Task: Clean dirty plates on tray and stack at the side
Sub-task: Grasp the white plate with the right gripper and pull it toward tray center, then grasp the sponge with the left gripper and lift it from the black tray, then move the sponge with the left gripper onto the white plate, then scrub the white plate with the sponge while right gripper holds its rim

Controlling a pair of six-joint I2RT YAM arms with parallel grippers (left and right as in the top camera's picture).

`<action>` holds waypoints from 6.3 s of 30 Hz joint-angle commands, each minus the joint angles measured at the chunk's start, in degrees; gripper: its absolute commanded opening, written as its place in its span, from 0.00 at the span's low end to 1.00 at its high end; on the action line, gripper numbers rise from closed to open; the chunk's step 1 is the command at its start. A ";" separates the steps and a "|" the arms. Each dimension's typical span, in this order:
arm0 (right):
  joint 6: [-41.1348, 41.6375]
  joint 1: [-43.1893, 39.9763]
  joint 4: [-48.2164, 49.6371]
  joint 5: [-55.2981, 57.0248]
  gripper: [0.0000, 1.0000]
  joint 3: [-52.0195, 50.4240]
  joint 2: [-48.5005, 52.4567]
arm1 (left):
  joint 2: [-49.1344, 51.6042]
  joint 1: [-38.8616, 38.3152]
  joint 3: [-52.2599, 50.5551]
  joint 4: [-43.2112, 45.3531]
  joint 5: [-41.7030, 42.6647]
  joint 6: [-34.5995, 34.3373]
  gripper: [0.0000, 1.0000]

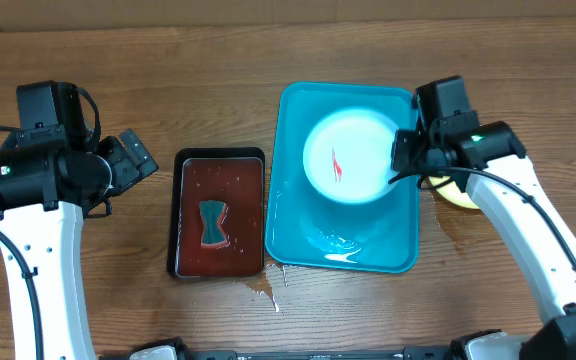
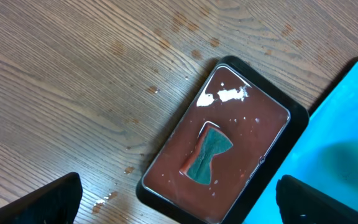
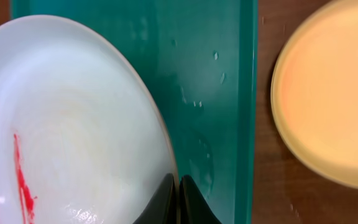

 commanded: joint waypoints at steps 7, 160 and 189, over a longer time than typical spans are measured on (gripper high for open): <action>10.19 1.81 11.45 -7.54 0.04 -16.81 1.88 | 0.39 0.20 1.07 1.44 -0.20 0.50 1.00; -1.62 2.51 23.34 -8.87 0.04 -22.18 10.47 | 39.60 -45.05 -1.99 32.28 16.92 -10.95 0.04; -1.62 2.51 22.93 -8.92 0.04 -22.18 10.47 | 49.79 -45.31 -1.97 32.57 36.35 -6.62 0.04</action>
